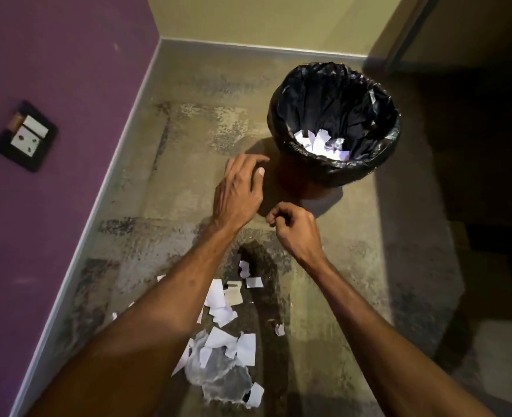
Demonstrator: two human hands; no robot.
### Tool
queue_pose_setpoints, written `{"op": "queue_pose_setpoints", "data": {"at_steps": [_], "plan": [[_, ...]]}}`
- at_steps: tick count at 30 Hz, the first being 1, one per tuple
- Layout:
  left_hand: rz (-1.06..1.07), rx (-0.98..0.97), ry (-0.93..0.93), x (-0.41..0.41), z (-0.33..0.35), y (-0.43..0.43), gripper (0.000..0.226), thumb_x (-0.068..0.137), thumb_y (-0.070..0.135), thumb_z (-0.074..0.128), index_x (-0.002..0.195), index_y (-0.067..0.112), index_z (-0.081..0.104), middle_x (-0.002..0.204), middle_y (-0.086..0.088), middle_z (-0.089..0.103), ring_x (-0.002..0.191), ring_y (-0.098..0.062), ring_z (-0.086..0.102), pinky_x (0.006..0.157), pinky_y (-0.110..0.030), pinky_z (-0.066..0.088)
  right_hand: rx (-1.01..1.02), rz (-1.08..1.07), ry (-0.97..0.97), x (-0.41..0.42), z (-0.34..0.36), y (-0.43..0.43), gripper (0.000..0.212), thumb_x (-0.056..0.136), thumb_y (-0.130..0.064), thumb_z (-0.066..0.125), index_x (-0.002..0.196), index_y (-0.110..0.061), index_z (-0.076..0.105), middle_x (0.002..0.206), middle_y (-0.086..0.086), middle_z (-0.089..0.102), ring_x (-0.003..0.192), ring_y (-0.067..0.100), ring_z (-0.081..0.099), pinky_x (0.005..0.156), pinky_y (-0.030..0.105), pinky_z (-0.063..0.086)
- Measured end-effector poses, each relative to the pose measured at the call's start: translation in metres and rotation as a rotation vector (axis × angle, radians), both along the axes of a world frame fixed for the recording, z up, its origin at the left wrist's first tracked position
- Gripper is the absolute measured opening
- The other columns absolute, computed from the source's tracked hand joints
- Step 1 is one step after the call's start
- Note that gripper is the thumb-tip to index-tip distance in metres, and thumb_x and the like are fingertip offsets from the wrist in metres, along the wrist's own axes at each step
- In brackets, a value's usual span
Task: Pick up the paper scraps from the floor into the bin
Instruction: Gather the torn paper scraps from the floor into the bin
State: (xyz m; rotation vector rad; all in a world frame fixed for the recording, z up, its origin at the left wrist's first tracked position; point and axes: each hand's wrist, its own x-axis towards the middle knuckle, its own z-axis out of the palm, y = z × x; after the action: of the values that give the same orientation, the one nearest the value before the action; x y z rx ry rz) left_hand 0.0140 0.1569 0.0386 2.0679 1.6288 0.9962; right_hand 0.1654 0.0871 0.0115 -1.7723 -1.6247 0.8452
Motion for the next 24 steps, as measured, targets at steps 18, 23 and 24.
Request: {"op": "queue_pose_setpoints", "data": {"at_steps": [18,23,24], "plan": [[-0.095,-0.9,0.633,-0.176,-0.172,-0.198,0.118,0.072,0.083,0.072,0.164,0.052,0.007,0.177,-0.004,-0.008,0.16,-0.044,0.008,0.12,-0.068,0.028,-0.416,0.502,-0.528,-0.114,-0.153,-0.134,0.11,0.077,-0.085,0.057,0.164,-0.024,0.029,0.174,0.0,0.022,0.154,0.043,0.022,0.114,0.065,0.044],[-0.087,-0.787,0.607,-0.159,-0.176,-0.218,0.106,0.081,0.065,0.073,0.166,0.045,0.012,0.175,-0.01,0.009,0.149,-0.041,0.029,0.111,-0.058,0.045,-0.325,0.57,-0.627,-0.117,-0.151,-0.149,0.088,0.089,-0.058,0.075,0.157,-0.021,0.034,0.159,0.001,0.034,0.142,0.038,0.036,0.101,0.052,0.058],[-0.075,-0.77,0.611,-0.156,-0.176,-0.218,0.105,0.082,0.061,0.074,0.166,0.044,0.013,0.174,-0.011,0.012,0.148,-0.04,0.031,0.111,-0.058,0.045,-0.323,0.583,-0.633,-0.116,-0.151,-0.151,0.084,0.09,-0.054,0.075,0.156,-0.023,0.034,0.156,0.002,0.036,0.143,0.038,0.037,0.099,0.052,0.059]]}}
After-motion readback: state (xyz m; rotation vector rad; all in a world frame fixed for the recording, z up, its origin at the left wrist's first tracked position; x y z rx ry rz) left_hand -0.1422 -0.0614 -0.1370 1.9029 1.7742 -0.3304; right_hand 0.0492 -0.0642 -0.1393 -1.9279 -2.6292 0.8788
